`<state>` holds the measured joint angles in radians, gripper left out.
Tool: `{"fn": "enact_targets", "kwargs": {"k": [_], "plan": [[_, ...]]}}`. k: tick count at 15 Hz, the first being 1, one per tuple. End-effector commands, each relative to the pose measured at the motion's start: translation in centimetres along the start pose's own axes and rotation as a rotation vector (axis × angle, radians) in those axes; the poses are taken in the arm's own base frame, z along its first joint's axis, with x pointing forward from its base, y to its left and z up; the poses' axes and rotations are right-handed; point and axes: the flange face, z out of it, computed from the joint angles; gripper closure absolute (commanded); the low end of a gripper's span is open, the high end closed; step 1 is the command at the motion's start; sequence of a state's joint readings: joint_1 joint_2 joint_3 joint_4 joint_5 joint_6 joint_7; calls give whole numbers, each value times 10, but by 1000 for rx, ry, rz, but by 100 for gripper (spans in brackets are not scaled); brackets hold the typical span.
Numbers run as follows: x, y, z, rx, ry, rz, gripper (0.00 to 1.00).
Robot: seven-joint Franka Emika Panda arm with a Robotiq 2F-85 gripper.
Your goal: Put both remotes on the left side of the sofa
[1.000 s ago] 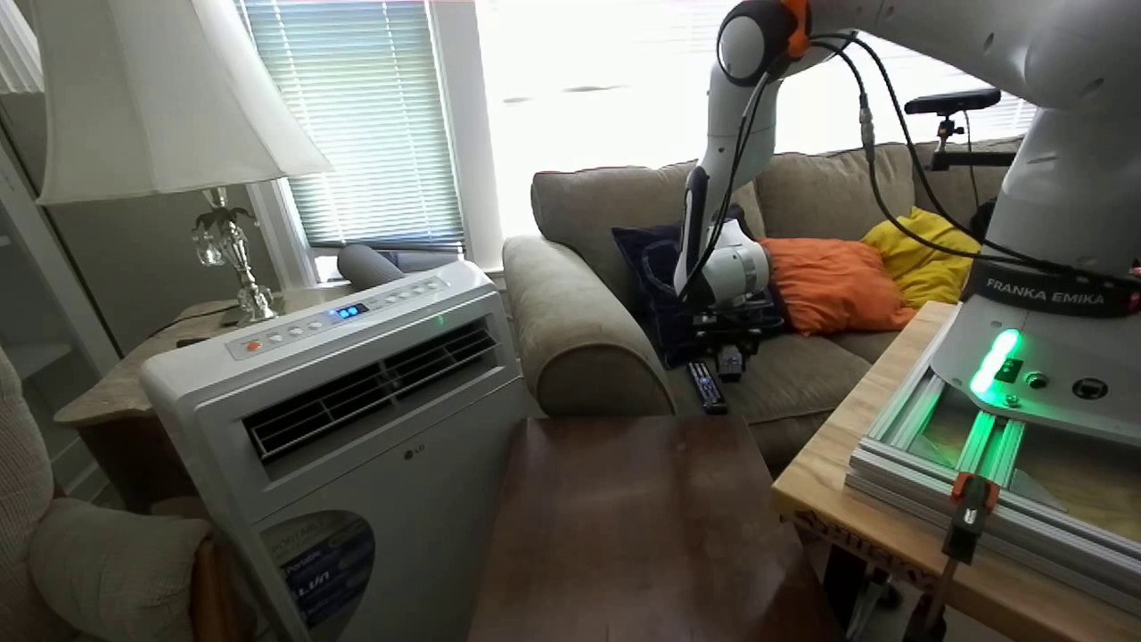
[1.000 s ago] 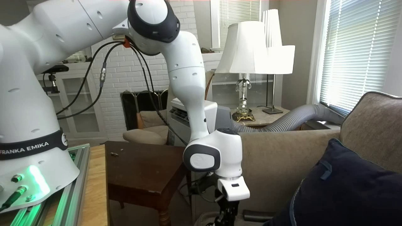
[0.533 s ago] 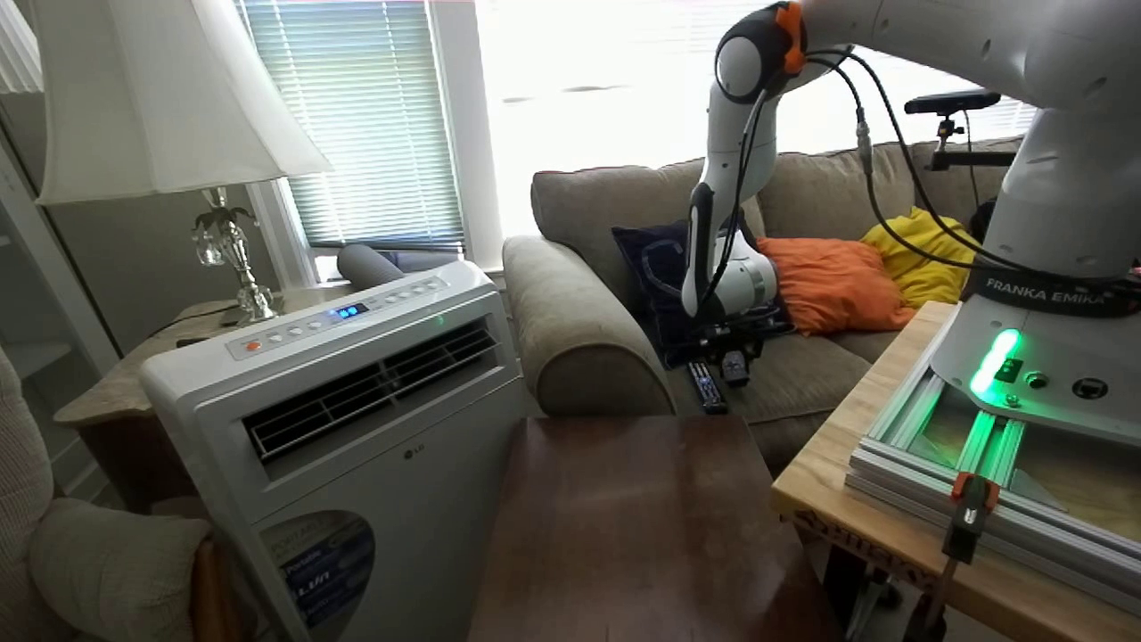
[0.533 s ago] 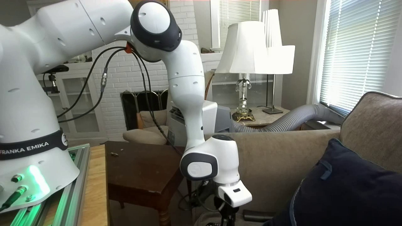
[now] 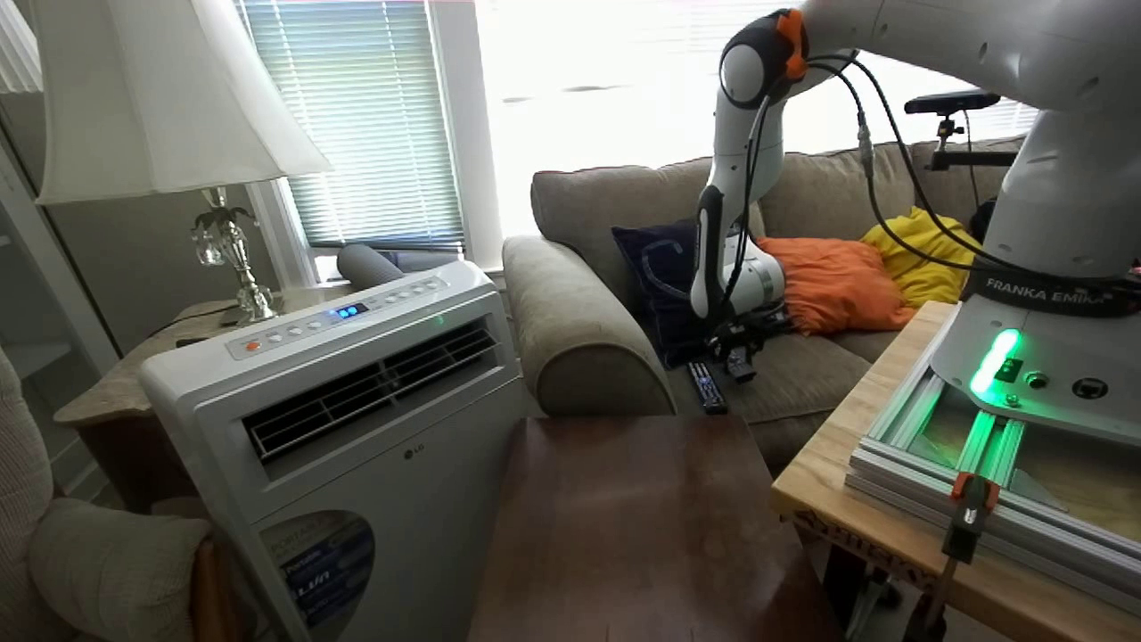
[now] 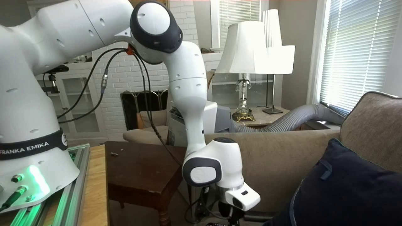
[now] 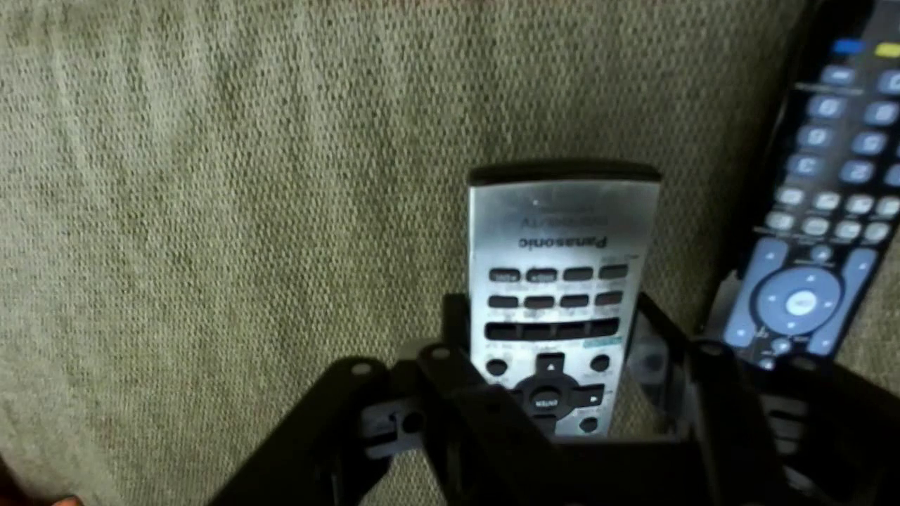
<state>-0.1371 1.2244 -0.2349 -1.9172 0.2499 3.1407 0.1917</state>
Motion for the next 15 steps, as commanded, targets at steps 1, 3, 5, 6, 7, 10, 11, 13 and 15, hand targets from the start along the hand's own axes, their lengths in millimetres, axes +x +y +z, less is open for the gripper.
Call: {"fn": "enact_targets", "kwargs": {"k": [1, 3, 5, 6, 7, 10, 11, 13, 15], "plan": [[17, 11, 9, 7, 21, -39, 69], [21, 16, 9, 3, 21, -39, 53], [19, 16, 12, 2, 13, -35, 18], [18, 16, 13, 3, 10, -30, 13], [18, 16, 12, 3, 9, -27, 5], [13, 14, 7, 8, -19, -26, 0], [10, 14, -1, 1, -53, -25, 0], [0, 14, -20, -27, -128, -54, 0], [-4, 13, -42, -54, -161, -67, 0]]}}
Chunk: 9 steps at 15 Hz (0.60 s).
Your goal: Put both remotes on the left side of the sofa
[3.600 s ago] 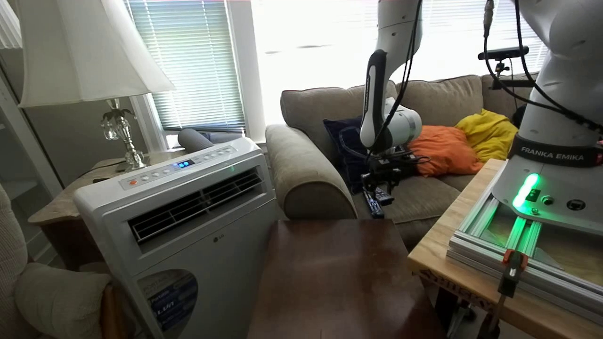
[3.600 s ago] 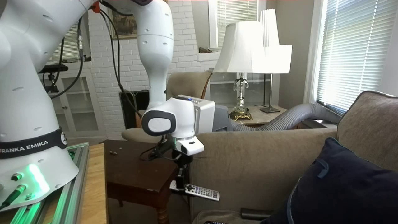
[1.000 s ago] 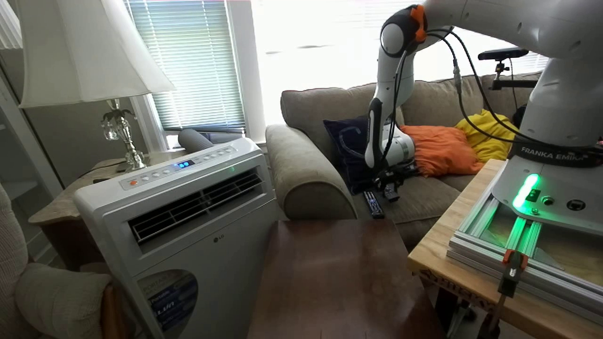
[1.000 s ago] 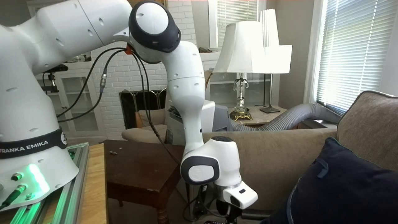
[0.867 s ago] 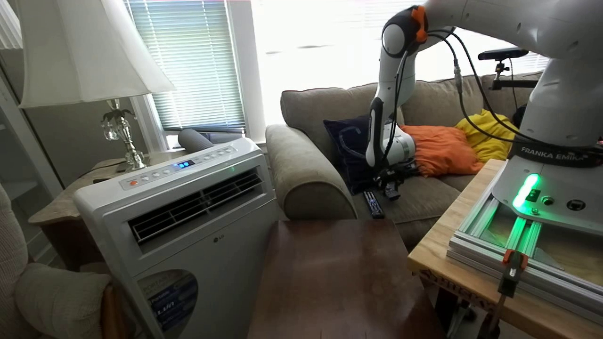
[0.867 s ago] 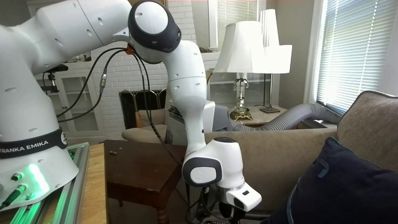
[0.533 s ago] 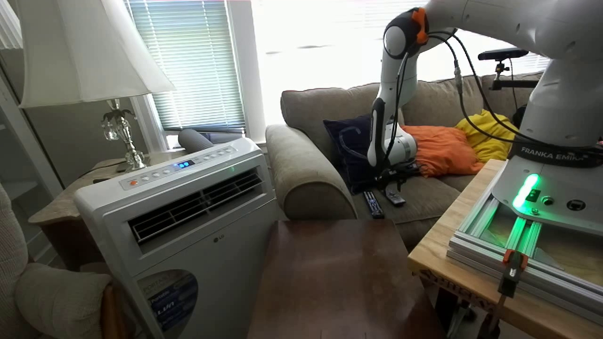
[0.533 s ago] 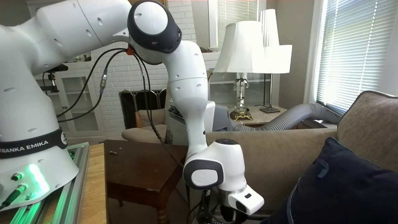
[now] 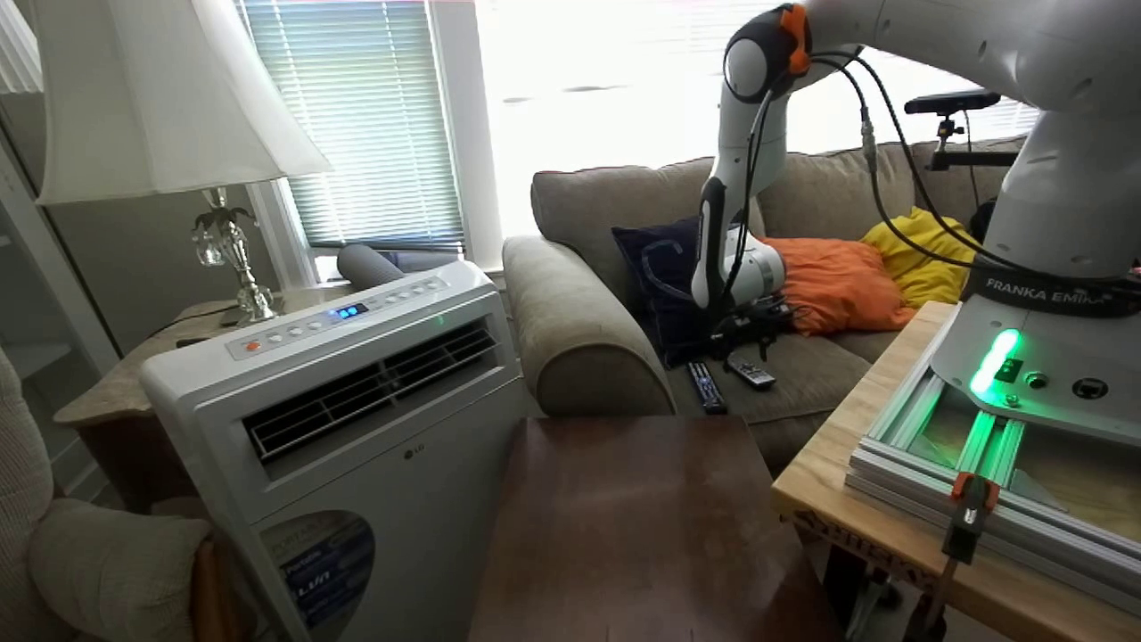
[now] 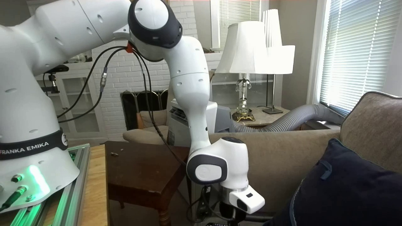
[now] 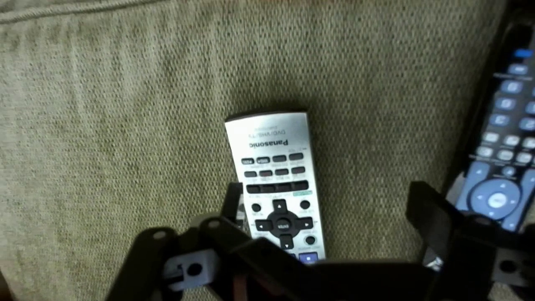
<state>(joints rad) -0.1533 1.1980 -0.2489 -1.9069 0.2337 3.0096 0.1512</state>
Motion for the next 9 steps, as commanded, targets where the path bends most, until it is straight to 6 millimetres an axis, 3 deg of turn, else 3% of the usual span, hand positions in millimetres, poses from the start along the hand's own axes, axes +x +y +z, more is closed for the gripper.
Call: {"fn": "enact_targets", "kwargs": {"k": [1, 9], "plan": [[-20, 1, -54, -47, -74, -37, 0], [-87, -29, -177, 77, 65, -206, 0]]}}
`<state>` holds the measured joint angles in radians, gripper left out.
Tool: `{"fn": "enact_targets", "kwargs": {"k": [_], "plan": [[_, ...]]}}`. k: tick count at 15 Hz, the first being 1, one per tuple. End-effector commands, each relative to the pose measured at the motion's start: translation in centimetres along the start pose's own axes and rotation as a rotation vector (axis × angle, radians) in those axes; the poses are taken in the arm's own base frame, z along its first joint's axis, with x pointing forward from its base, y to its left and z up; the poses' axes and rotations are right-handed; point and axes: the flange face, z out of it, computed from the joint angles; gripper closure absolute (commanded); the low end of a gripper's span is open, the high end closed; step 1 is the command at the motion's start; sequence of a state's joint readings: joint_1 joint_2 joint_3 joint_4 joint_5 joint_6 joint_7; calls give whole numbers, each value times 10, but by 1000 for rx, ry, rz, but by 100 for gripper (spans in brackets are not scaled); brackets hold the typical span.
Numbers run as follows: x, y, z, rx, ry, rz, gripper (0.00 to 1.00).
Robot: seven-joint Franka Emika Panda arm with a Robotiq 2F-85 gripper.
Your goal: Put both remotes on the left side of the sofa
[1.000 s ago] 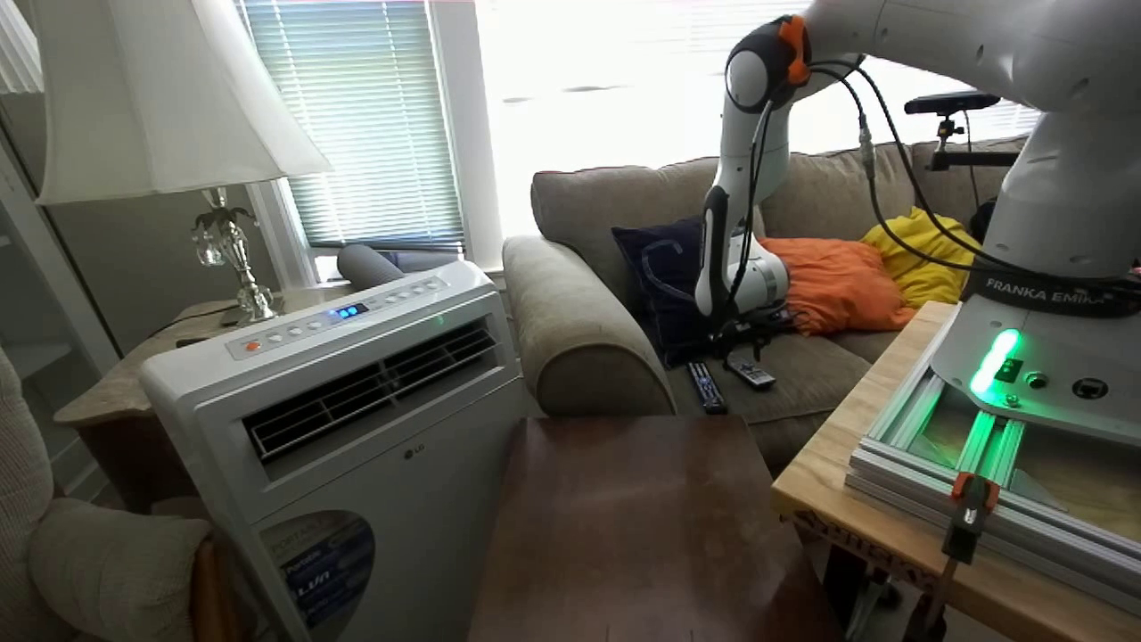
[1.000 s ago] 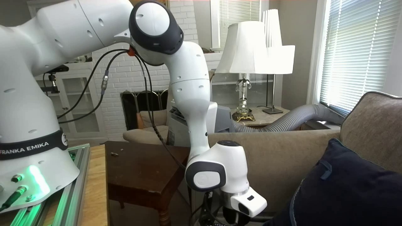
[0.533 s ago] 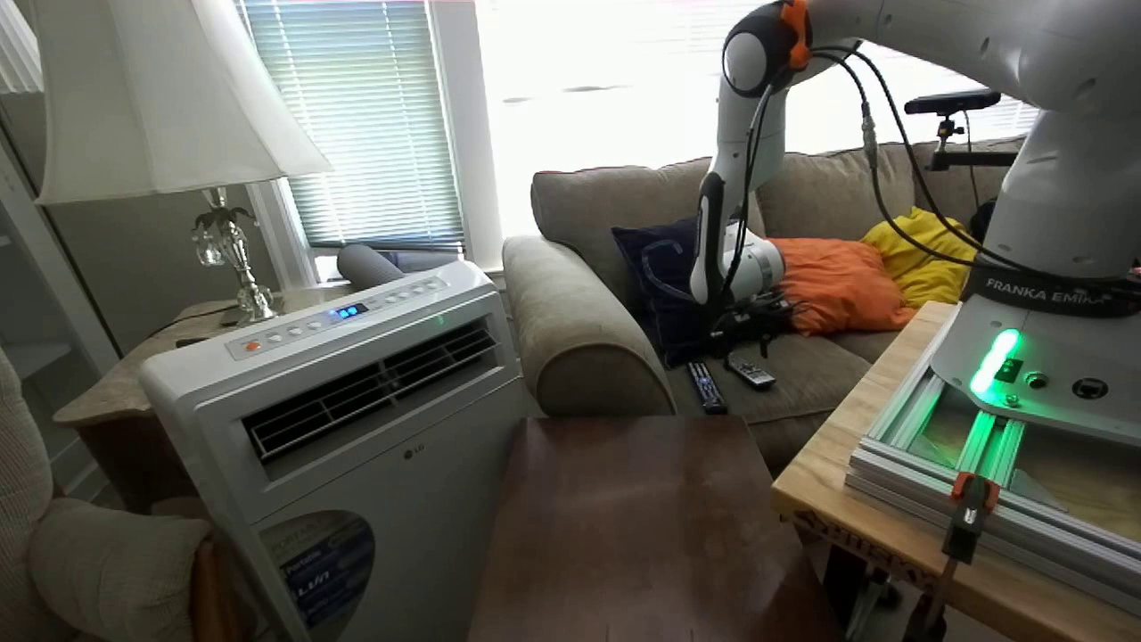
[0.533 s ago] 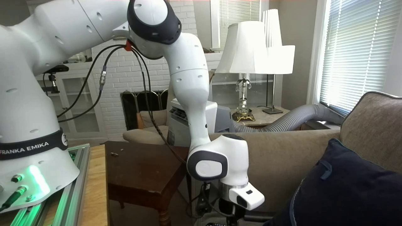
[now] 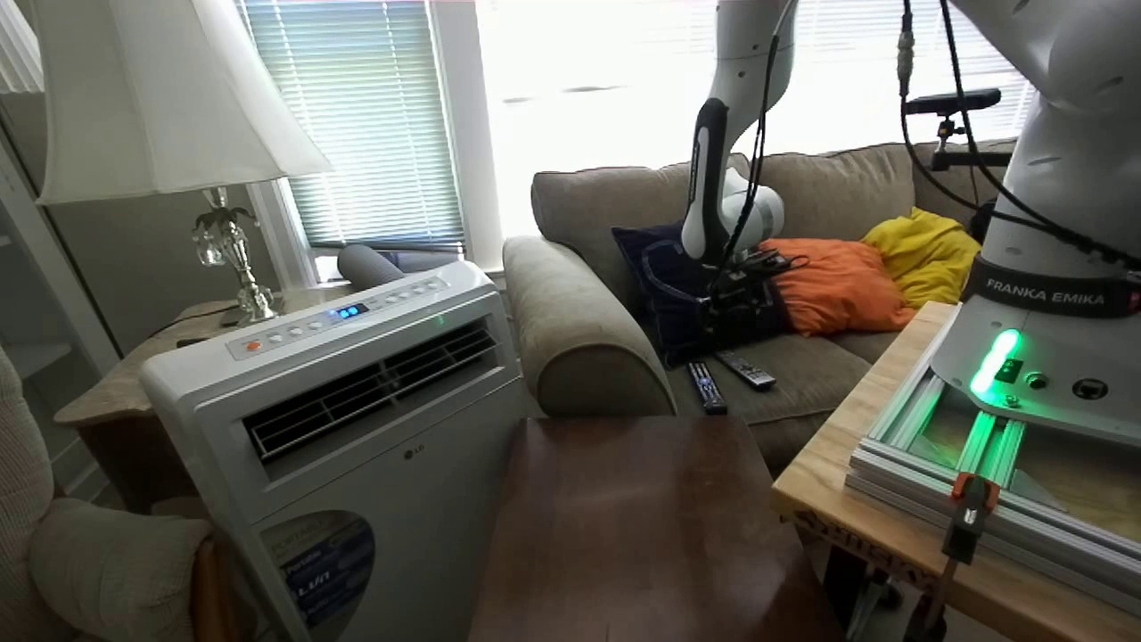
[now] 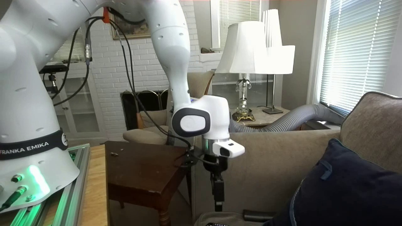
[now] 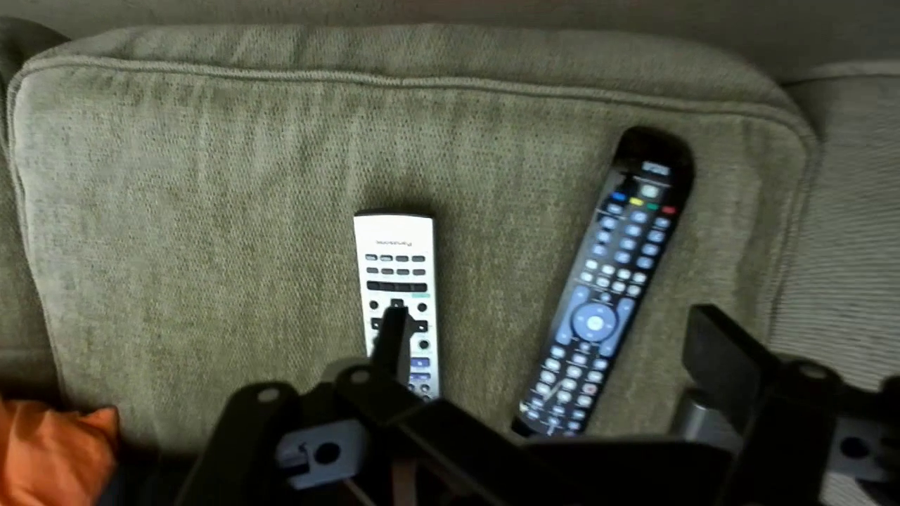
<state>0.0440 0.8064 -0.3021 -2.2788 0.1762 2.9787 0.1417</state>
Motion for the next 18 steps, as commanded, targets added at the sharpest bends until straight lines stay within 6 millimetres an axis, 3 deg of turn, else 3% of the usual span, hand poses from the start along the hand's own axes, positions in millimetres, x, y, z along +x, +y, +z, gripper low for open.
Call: {"fn": "enact_targets", "kwargs": {"k": [1, 4, 9, 13, 14, 18], "plan": [[-45, -5, -60, 89, 78, -81, 0], [-70, -12, -98, 170, 119, -136, 0], [-103, -29, -136, 266, 80, -200, 0], [-119, -45, -147, 302, 94, -310, 0], [-107, -49, -137, 294, 90, -273, 0], [-107, -51, -138, 294, 91, -278, 0]]}}
